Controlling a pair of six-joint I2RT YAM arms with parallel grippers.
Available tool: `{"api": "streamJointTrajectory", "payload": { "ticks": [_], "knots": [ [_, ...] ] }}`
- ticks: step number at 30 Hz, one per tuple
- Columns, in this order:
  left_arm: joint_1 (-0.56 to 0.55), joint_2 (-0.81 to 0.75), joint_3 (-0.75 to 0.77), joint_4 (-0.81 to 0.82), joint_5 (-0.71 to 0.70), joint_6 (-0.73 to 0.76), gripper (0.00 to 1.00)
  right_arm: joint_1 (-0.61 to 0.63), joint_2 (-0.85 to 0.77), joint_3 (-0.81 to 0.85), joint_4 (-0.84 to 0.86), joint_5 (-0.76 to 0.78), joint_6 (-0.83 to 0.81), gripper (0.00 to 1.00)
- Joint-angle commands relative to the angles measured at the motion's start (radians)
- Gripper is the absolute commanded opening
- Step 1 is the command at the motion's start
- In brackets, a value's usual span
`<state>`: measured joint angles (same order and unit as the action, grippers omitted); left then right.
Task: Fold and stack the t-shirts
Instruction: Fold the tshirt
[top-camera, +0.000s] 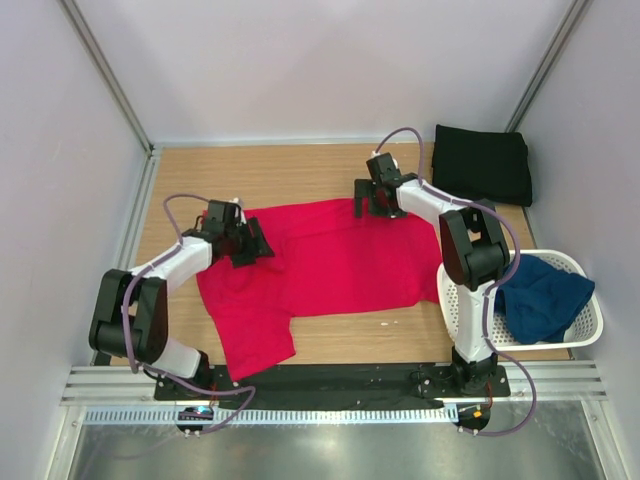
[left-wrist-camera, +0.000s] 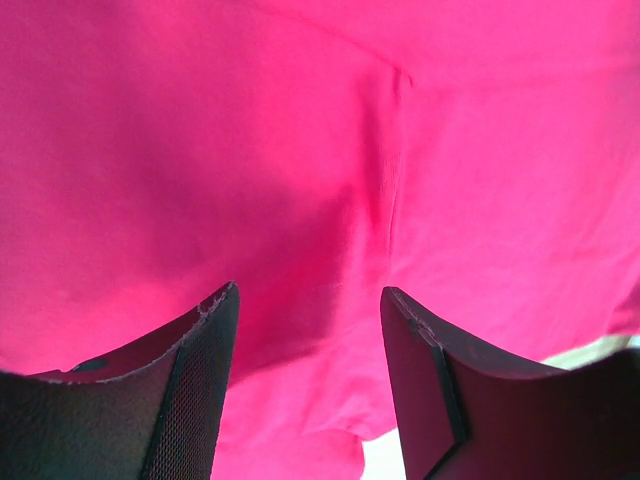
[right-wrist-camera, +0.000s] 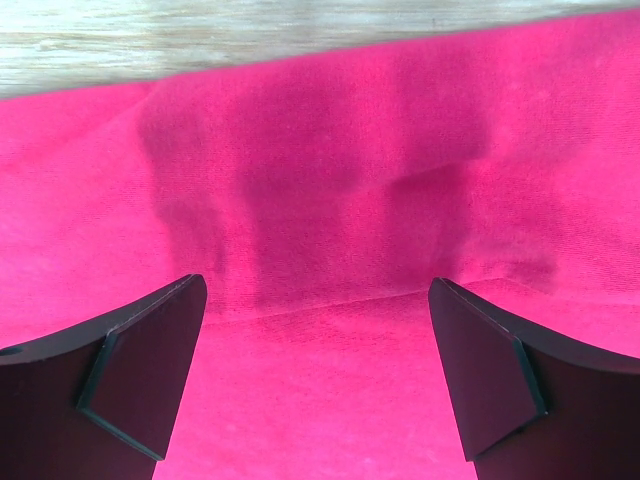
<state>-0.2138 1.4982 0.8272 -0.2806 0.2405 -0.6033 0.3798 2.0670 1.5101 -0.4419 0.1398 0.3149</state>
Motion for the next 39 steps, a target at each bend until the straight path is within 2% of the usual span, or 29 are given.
{"api": "streamJointTrajectory", "payload": {
  "ticks": [1,8,14,19,20,22,25,28,35,39],
  "knots": [
    [-0.039,-0.016,-0.033,0.011,0.005,-0.026,0.6,0.004,-0.001,0.006,0.022,0.014,0.02,1.0],
    [-0.128,0.014,-0.054,0.026,-0.001,-0.088,0.59,0.004,-0.021,-0.004,0.009,0.046,0.009,1.0],
    [-0.179,-0.079,-0.1,0.002,-0.035,-0.156,0.59,0.004,-0.065,-0.036,-0.003,0.043,0.024,1.0],
    [-0.179,-0.174,-0.024,-0.113,-0.157,-0.168,0.61,0.004,-0.139,-0.034,-0.044,0.004,0.067,1.0],
    [-0.177,-0.188,-0.002,-0.15,-0.221,-0.165,0.64,0.004,-0.154,-0.043,-0.043,0.01,0.07,1.0],
    [-0.159,-0.193,0.1,-0.198,-0.294,-0.141,0.65,0.005,-0.189,-0.062,-0.012,0.053,0.076,1.0],
    [-0.104,-0.124,0.247,-0.242,-0.406,-0.098,0.7,-0.009,-0.176,-0.05,0.008,0.119,0.072,1.0],
    [-0.03,-0.011,0.334,-0.244,-0.412,-0.101,0.73,-0.025,-0.108,0.015,0.003,0.138,0.07,1.0],
    [0.034,0.207,0.371,-0.169,-0.399,-0.122,0.73,-0.061,0.011,0.081,0.025,0.158,0.088,1.0],
    [0.048,0.296,0.357,-0.135,-0.389,-0.153,0.71,-0.071,0.073,0.084,0.046,0.101,0.098,1.0]
  ]
}}
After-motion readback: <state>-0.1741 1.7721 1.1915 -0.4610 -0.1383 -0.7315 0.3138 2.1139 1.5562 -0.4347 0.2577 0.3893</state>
